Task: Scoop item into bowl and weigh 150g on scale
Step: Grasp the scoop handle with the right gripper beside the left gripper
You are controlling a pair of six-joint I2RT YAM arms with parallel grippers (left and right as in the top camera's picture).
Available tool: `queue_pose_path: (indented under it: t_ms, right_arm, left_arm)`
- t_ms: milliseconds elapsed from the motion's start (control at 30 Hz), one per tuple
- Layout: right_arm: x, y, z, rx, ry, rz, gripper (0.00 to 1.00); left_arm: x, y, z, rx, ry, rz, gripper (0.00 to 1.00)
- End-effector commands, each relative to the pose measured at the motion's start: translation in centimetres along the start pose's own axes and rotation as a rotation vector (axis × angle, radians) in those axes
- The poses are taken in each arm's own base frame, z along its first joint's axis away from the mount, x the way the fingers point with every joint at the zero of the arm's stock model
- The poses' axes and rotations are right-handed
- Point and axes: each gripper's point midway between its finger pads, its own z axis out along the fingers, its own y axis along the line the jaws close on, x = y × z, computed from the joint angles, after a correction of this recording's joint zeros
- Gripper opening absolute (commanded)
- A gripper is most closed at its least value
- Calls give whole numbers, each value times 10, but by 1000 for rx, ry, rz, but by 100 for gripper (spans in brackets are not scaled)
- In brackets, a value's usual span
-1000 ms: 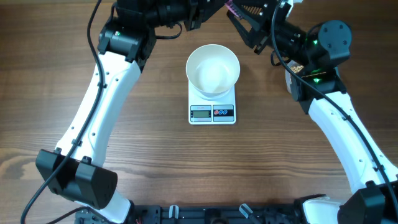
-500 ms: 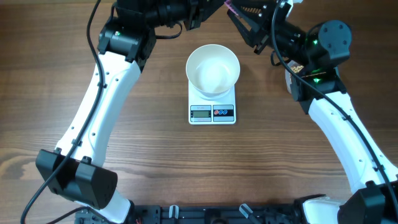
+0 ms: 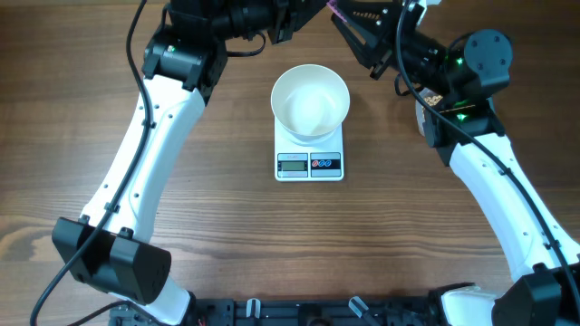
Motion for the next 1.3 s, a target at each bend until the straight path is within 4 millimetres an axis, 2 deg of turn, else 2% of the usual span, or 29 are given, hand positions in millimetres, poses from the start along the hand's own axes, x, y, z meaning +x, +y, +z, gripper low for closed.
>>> queue_pose_path:
  t_ms: [0, 367, 567, 1267]
  right_arm:
    - [0, 6, 2, -9, 14, 0, 23]
    - [0, 6, 2, -11, 13, -2, 21]
    - [-7, 8, -1, -14, -10, -5, 20]
    - [-4, 10, -1, -20, 5, 9, 17]
  left_arm:
    - [5, -1, 7, 3, 13, 2, 4]
    - [3, -1, 7, 2, 8, 5, 4]
    - [3, -1, 7, 2, 8, 5, 4]
    - [2, 0, 7, -1, -3, 5, 4]
